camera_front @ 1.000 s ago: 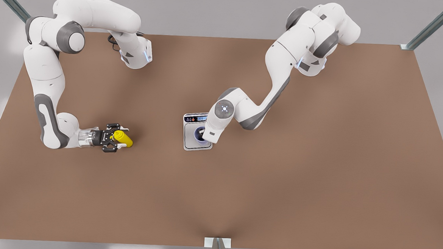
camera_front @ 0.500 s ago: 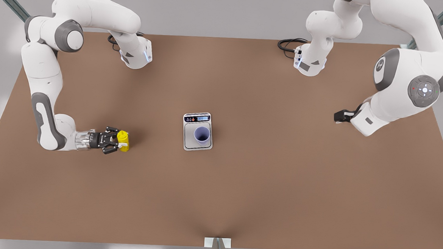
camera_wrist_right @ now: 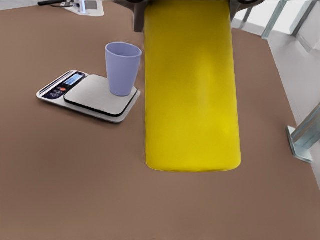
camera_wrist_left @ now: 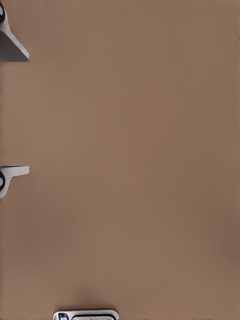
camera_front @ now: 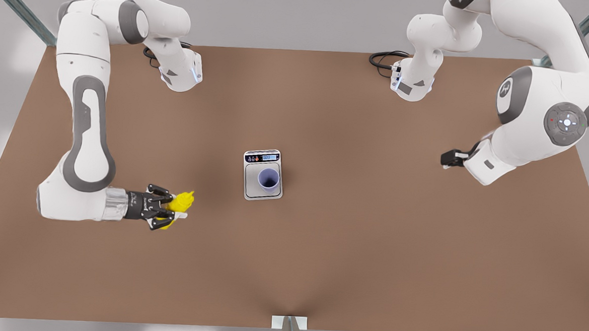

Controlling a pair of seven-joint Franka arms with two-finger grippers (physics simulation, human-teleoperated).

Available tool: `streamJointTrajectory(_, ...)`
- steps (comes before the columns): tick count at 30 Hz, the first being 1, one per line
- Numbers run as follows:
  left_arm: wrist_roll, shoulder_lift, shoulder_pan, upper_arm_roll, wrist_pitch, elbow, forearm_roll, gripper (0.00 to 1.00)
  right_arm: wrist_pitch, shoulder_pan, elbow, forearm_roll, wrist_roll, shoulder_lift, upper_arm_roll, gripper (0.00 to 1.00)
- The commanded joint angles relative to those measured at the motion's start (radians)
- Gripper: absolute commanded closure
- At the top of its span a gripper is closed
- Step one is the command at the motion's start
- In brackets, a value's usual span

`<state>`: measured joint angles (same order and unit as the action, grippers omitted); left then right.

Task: Move cup to the weight, pick up sauce bottle, pour sauce

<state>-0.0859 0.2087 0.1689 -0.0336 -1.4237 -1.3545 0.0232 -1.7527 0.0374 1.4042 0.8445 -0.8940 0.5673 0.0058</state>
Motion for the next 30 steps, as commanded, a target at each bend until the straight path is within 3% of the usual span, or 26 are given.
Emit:
streamJointTrajectory(1, 0.0, 0.0, -0.002, 0.0, -0.001, 0.0, 0.003, 0.0, -0.001, 0.004, -0.005, -0.018, -0.002, 0.0, 0.0, 0.63)
streamJointTrajectory(10, 0.002, -0.002, -0.003, -0.002, -0.003, 0.0, 0.0, 0.0, -0.111, 0.297, -0.067, -0.461, -0.177, -0.043, 0.026, 0.64)
streamJointTrajectory(17, 0.005, -0.002, -0.003, 0.0, 0.0, 0.0, -0.003, 0.0, -0.211, 0.357, -0.071, -0.769, -0.289, -0.001, 0.148, 0.64)
streamJointTrajectory(23, 0.003, 0.003, -0.003, 0.001, -0.001, -0.002, -0.008, 0.0, -0.254, 0.383, -0.06, -1.088, -0.35, 0.022, 0.174, 0.64)
streamJointTrajectory(25, 0.003, 0.003, -0.002, 0.001, -0.001, -0.002, -0.006, 0.0, -0.252, 0.384, -0.053, -1.17, -0.433, 0.019, 0.233, 0.64)
streamJointTrajectory(30, 0.003, 0.003, -0.003, 0.001, -0.001, -0.002, -0.006, 0.0, -0.258, 0.406, 0.07, -1.369, -0.523, -0.016, 0.272, 0.64)
